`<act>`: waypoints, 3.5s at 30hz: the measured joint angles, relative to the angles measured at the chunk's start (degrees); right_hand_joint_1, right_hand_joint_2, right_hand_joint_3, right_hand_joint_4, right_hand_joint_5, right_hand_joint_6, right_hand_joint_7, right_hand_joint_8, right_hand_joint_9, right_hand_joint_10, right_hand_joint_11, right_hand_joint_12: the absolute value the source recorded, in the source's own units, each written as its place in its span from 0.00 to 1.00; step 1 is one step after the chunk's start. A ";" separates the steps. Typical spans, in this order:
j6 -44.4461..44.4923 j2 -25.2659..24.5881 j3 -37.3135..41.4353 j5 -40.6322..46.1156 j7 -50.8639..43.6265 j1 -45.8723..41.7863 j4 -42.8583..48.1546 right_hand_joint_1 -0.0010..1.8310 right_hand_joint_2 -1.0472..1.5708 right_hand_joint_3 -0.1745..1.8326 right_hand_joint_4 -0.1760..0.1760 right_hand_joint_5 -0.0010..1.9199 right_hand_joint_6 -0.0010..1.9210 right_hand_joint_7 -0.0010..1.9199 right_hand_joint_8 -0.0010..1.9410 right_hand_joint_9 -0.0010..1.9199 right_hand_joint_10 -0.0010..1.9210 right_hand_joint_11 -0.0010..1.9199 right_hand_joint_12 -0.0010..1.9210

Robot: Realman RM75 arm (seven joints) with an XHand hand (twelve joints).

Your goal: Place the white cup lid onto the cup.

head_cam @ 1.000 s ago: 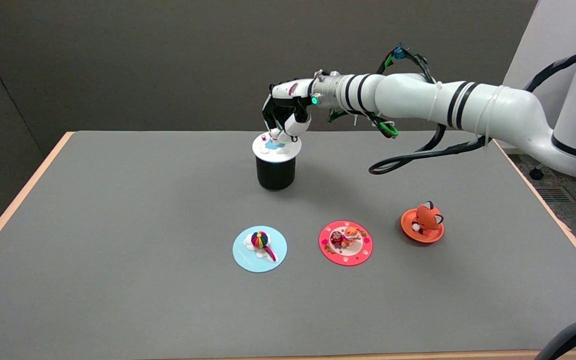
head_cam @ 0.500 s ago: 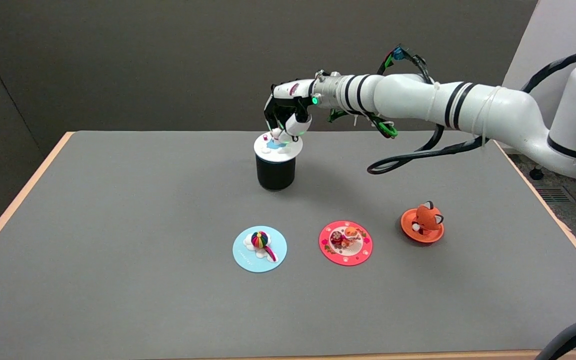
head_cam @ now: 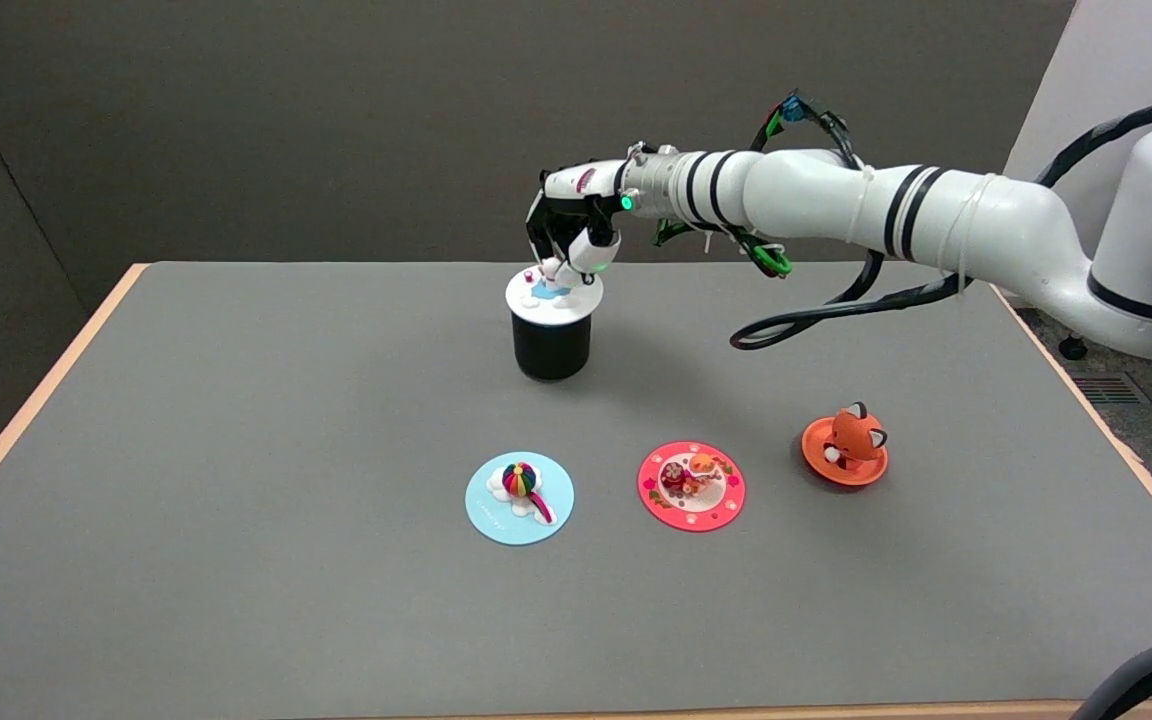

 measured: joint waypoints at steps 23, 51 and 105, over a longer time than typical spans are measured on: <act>0.00 -0.11 0.14 -0.05 0.04 -0.19 0.02 0.73 0.79 0.23 0.77 0.45 0.26 0.44 0.65 0.39 0.50 0.29 0.53; 0.00 0.23 0.73 -0.20 -0.12 0.06 -0.66 0.45 0.59 0.56 0.67 0.42 0.16 0.37 0.09 0.36 0.10 0.19 0.49; 22.03 21.73 40.46 -1.99 -3.56 -36.99 -22.89 0.43 0.57 0.55 0.27 0.36 0.12 0.37 0.10 0.38 0.12 0.27 0.45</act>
